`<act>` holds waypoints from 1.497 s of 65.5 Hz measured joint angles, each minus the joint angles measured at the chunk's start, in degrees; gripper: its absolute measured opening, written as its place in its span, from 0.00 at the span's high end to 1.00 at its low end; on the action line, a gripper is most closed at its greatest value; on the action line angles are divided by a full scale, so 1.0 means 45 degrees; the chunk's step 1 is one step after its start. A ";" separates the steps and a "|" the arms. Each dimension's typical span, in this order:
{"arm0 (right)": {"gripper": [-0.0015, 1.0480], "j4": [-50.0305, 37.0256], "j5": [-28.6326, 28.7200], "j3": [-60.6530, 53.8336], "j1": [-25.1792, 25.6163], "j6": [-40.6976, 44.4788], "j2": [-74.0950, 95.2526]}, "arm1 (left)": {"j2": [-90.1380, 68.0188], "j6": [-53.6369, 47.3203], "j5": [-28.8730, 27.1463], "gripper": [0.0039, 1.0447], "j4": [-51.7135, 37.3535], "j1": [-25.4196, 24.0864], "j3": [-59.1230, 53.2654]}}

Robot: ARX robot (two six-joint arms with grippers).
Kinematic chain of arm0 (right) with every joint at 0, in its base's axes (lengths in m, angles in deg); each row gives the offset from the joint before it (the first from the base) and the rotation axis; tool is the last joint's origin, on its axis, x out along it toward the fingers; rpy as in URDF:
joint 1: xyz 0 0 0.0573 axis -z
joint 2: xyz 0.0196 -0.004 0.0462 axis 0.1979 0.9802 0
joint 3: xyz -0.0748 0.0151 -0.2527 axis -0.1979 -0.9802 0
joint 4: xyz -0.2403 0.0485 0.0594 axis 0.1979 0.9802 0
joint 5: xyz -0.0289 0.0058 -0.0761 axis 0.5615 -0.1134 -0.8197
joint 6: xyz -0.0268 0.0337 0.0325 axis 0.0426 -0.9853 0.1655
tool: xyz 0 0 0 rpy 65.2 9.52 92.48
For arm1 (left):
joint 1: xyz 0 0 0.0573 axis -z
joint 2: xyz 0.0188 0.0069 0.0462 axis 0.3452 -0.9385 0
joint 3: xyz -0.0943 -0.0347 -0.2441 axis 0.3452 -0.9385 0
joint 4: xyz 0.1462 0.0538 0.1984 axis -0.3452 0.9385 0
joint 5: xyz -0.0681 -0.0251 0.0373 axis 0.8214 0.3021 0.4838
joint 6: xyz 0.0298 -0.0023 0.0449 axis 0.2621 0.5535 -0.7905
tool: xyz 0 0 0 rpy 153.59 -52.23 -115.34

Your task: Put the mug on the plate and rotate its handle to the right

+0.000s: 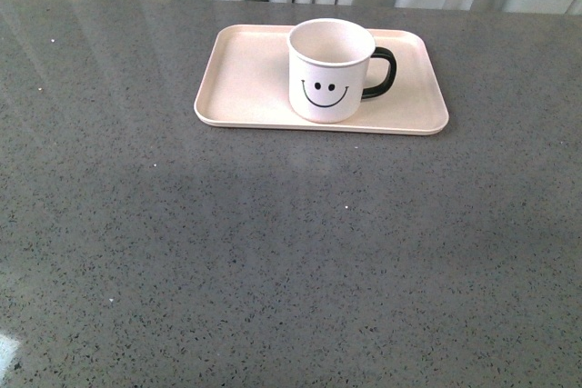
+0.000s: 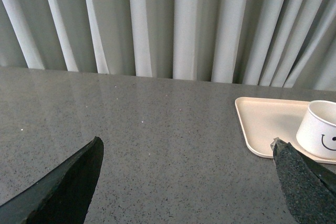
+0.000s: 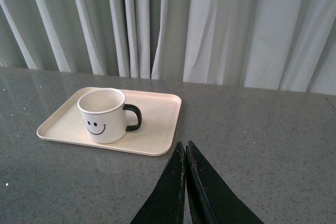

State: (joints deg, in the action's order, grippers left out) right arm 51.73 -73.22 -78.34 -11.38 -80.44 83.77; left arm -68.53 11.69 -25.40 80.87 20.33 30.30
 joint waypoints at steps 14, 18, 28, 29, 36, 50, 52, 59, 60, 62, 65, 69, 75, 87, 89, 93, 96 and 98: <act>0.98 0.2283 0.0000 0.0000 0.0000 0.0000 -0.2215 | 0.0000 -0.0005 0.0000 0.09 0.0000 0.0000 0.0000; 0.98 0.2312 0.0000 0.0000 0.0000 0.0000 -0.2244 | 0.0000 -0.0005 0.0000 0.09 0.0000 0.0000 0.0000; 0.89 0.2322 0.0000 0.0000 0.0000 0.0000 -0.2263 | 0.0000 -0.0005 0.0000 0.09 -0.0005 0.0000 0.0000; 0.87 0.2322 0.0000 0.0000 0.0000 0.0005 -0.2268 | 0.0000 -0.0005 0.0000 0.09 -0.0005 0.0000 0.0000; 0.69 0.2322 0.0000 0.0005 0.0000 0.0000 -0.2273 | 0.0000 -0.0005 0.0000 0.09 -0.0005 0.0000 0.0000; 0.34 0.2322 0.0000 0.0000 0.0000 0.0000 -0.2278 | 0.0000 -0.0005 0.0000 0.09 0.0000 0.0000 0.0000; 0.29 0.2322 0.0000 0.0000 0.0000 0.0000 -0.2278 | 0.0000 -0.0005 0.0000 0.09 -0.0005 0.0000 0.0000; 0.11 0.2322 0.0000 0.0005 0.0000 0.0000 -0.2278 | 0.0000 -0.0005 0.0000 0.09 -0.0005 0.0000 0.0000; 0.08 0.2322 0.0000 0.0005 0.0000 0.0000 -0.2278 | 0.0000 -0.0005 0.0000 0.09 -0.0005 0.0000 0.0000; 0.08 0.2322 0.0000 0.0000 0.0000 -0.0005 -0.2278 | 0.0000 -0.0005 0.0000 0.09 0.0000 0.0000 0.0000; 0.09 0.2322 0.0000 0.0005 0.0000 -0.0005 -0.2278 | 0.0000 -0.0005 0.0000 0.09 -0.0005 0.0000 0.0000; 0.09 0.2322 0.0000 0.0000 0.0000 -0.0005 -0.2278 | 0.0000 -0.0005 0.0000 0.09 -0.0005 0.0000 0.0000; 0.09 0.2322 0.0000 0.0005 0.0000 -0.0005 -0.2278 | 0.0000 -0.0005 0.0000 0.09 0.0000 0.0000 0.0000; 0.09 0.2322 0.0000 0.0000 0.0000 -0.0005 -0.2278 | 0.0000 -0.0005 0.0000 0.09 -0.0005 0.0000 0.0000; 0.09 0.2322 0.0000 0.0005 0.0000 -0.0005 -0.2278 | 0.0000 -0.0005 0.0000 0.09 -0.0005 0.0000 0.0000; 0.09 0.2322 0.0000 0.0000 0.0000 -0.0005 -0.2278 | 0.0000 -0.0005 0.0000 0.09 0.0000 0.0000 0.0000; 0.09 0.2322 -0.0005 0.0000 0.0000 -0.0005 -0.2278 | 0.0000 -0.0005 0.0000 0.09 -0.0005 0.0000 0.0000; 0.09 0.2322 0.0000 0.0000 0.0000 -0.0005 -0.2278 | 0.0000 -0.0005 0.0000 0.09 -0.0005 0.0000 0.0000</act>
State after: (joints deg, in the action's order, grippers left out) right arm 62.18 -73.22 -78.34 -11.38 -80.46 73.52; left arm -68.53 11.67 -25.40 80.85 20.33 30.30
